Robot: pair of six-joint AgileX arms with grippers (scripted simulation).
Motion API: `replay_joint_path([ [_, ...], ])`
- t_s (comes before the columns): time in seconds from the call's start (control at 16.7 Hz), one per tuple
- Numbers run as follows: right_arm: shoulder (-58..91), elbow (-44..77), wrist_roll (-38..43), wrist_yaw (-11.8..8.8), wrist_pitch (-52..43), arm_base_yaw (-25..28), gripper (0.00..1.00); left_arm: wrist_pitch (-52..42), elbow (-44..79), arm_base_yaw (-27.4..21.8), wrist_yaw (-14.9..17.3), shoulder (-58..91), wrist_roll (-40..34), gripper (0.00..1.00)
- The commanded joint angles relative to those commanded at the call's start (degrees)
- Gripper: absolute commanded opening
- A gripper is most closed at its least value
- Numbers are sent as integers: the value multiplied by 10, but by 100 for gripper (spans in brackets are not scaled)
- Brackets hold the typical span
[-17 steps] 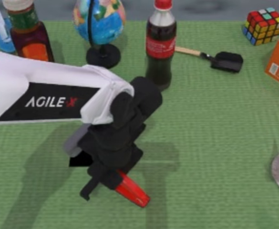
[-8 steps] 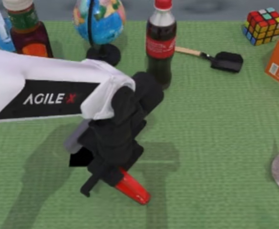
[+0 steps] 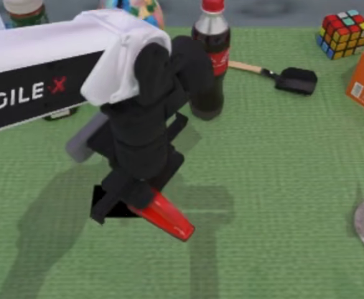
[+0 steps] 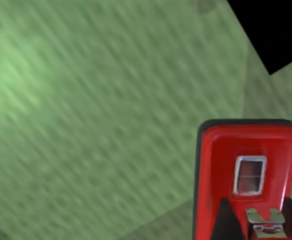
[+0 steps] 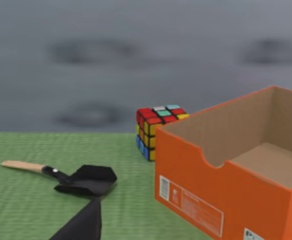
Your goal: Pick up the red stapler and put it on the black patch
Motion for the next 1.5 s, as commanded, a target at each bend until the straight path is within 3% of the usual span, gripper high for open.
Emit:
replay_joint_path([
  [0.42,0,0,0,0,0,0,100,-5,6,-3,1,-1,7,0],
  [0.72,0,0,0,0,0,0,100,13,45,-6,17,14,124,0],
  [0.96,0,0,0,0,0,0,100,33,90,-4,36,31,325,0],
  [1.5,0,0,0,0,0,0,100,25,164,18,54,79,930,0],
])
